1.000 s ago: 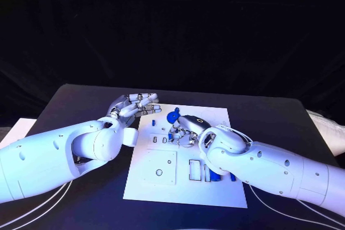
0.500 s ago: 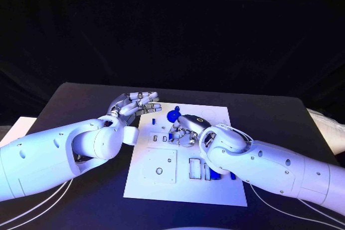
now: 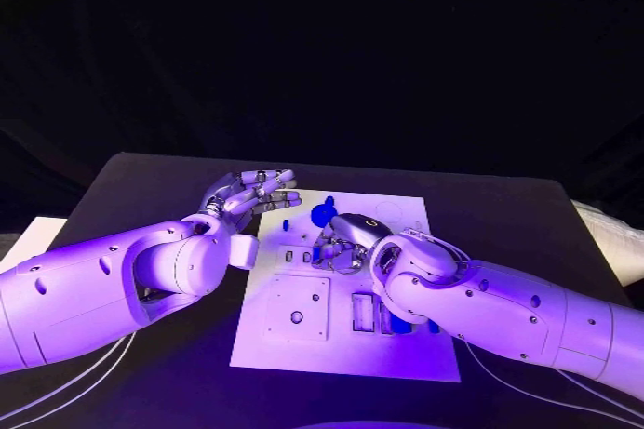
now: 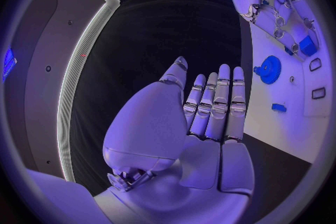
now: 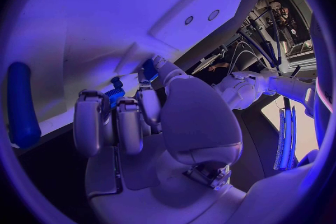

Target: Assemble the parts on the task board

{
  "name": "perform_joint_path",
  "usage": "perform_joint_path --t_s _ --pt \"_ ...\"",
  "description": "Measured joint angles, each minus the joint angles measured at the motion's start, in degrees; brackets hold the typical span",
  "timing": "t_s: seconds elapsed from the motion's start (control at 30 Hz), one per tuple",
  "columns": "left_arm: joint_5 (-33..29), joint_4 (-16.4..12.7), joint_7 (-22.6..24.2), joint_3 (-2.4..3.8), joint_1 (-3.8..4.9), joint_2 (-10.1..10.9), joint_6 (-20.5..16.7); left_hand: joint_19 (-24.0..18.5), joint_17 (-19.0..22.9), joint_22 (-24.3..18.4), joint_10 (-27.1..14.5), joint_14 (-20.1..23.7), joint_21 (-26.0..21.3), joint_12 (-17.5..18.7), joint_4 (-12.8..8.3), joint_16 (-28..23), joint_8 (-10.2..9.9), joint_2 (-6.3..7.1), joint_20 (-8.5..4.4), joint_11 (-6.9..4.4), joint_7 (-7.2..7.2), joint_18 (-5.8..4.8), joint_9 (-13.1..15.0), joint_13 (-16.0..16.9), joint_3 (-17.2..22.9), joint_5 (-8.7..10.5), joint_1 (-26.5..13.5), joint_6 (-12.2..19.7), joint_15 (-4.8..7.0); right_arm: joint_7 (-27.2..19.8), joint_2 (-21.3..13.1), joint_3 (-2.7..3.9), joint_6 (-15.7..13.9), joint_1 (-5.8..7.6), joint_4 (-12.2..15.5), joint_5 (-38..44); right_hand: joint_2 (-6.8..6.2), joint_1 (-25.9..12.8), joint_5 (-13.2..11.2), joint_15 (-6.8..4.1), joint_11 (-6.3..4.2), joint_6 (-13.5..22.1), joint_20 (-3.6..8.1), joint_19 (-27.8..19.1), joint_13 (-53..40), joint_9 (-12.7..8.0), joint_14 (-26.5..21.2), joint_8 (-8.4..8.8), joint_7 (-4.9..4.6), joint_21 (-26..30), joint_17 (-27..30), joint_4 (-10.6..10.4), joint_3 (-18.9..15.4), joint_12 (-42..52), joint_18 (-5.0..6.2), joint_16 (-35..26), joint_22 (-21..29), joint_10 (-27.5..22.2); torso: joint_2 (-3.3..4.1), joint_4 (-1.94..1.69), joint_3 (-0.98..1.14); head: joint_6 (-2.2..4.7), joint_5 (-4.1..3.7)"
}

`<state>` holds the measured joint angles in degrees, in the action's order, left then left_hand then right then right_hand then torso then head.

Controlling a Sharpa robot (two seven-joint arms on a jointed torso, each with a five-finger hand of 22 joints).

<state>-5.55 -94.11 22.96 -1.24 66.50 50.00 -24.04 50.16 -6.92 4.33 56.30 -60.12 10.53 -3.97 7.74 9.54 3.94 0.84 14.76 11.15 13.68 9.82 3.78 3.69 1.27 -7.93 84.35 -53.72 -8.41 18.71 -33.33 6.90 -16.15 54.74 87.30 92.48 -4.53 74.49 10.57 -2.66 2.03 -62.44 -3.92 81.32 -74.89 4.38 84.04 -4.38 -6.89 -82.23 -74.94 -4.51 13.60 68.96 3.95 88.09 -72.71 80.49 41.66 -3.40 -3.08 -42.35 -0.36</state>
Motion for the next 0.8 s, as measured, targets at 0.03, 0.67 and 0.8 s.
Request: perform_joint_path --t_s 0.03,0.67,0.8 --pt "0.0 0.0 0.0 0.0 0.0 -0.01 0.0 0.0 0.0 0.0 0.0 0.0 0.0 0.0 0.0 0.0 0.0 0.0 0.0 0.0 0.0 0.0 0.0 0.0 0.0 0.0 0.0 0.0 0.0 0.02 0.01 -0.03 0.0 0.0 0.0 0.01 0.0 0.0 0.07 0.25 0.15 0.68 0.0 0.0 0.42 -0.22 -0.01 0.35 -0.15 0.0 0.0 0.0 0.0 -0.83 0.0 -0.12 0.12 -0.47 0.0 -0.01 0.0 0.0 -0.01" --pt "-0.01 0.16 -0.03 0.0 0.0 -0.11 0.1 0.0 -0.01 0.01 0.0 0.0 0.0 0.0 0.0 0.0 0.0 0.0 0.0 0.0 0.0 0.0 0.0 0.0 0.0 0.0 0.0 0.0 0.0 0.24 -1.22 -0.34 -4.78 -1.29 2.95 -0.05 -2.91 -2.37 0.43 1.45 1.21 5.93 -1.04 -1.04 2.7 -0.58 -0.01 0.65 -1.33 1.19 0.01 -2.55 -5.55 -3.78 0.0 -0.77 1.73 -1.82 -0.01 -0.05 0.05 0.04 -0.1" --pt "0.12 0.44 -0.11 0.0 -0.01 -0.14 0.25 0.82 -0.36 0.01 0.29 -0.55 0.0 -0.03 -0.51 0.0 0.0 0.0 0.04 -0.29 0.0 0.0 0.0 0.0 0.07 0.0 0.0 0.0 0.3 -0.34 -2.61 0.69 -8.26 -1.73 5.69 -0.14 -3.41 -2.32 0.65 1.45 1.42 6.24 -1.33 -1.33 2.9 -0.59 -0.01 0.65 -1.57 1.57 0.02 -3.49 -6.83 -3.78 0.0 -1.21 2.58 -2.03 -0.03 0.05 0.1 0.21 -0.1"
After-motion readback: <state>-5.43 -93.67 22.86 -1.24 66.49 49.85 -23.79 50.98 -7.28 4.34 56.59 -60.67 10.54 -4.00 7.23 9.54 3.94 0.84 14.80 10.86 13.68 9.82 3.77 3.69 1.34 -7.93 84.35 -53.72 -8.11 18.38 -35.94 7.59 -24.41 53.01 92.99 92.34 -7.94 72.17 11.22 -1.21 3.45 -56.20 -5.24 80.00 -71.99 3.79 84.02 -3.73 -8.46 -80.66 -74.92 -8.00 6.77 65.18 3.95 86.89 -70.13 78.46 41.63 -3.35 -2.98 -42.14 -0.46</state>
